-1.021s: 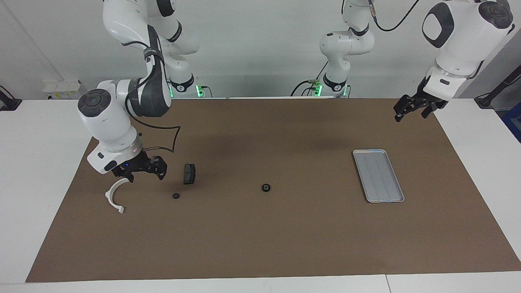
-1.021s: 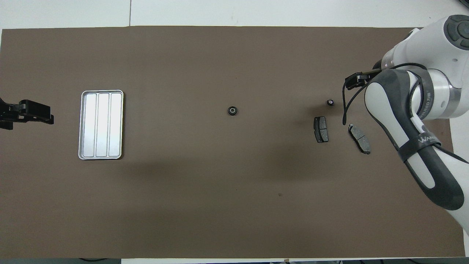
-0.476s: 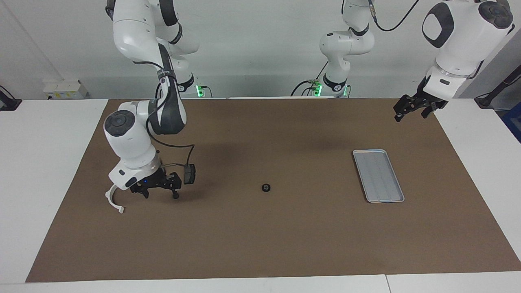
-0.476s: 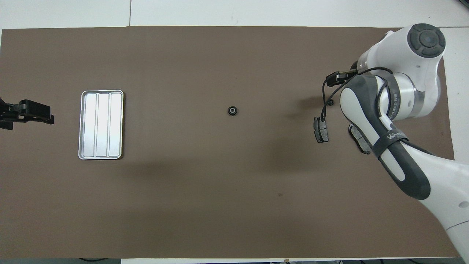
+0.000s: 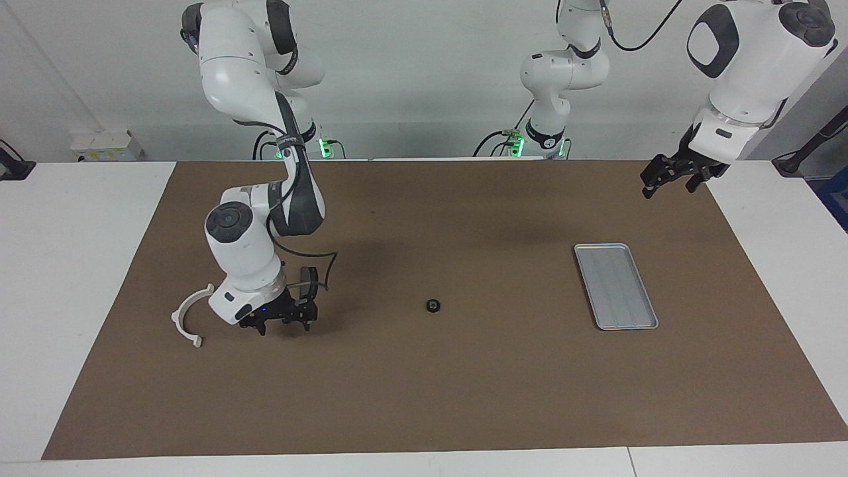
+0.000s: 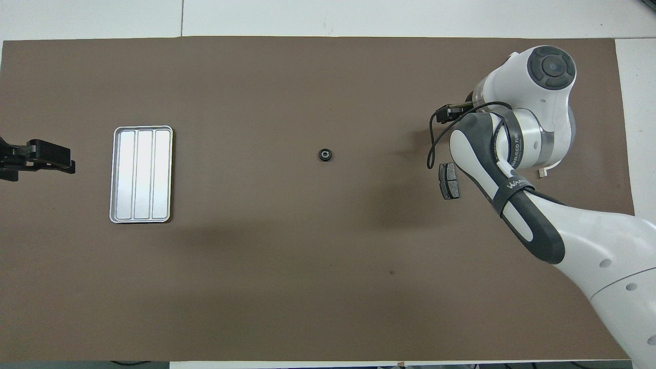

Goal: Pick bearing gear from pile to tray

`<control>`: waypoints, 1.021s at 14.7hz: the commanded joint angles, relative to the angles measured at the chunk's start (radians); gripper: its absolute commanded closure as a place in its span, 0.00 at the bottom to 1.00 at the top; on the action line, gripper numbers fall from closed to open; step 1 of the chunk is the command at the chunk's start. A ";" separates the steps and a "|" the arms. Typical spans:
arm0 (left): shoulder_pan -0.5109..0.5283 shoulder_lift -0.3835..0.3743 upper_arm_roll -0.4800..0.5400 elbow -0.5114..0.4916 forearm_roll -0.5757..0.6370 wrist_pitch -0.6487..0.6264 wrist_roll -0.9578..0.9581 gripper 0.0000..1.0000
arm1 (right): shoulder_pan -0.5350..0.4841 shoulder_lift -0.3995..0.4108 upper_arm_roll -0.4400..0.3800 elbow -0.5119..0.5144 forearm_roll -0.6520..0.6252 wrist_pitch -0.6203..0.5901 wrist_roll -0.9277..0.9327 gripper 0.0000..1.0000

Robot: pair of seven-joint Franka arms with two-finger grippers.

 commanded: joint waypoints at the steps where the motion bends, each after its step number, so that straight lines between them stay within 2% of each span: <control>1: -0.002 -0.016 0.000 -0.007 0.011 -0.015 0.001 0.00 | -0.014 0.010 0.006 0.004 0.006 0.003 -0.011 0.05; 15: -0.002 -0.016 0.000 -0.005 0.011 -0.015 0.001 0.00 | -0.006 -0.018 0.006 -0.071 0.009 -0.038 -0.011 0.06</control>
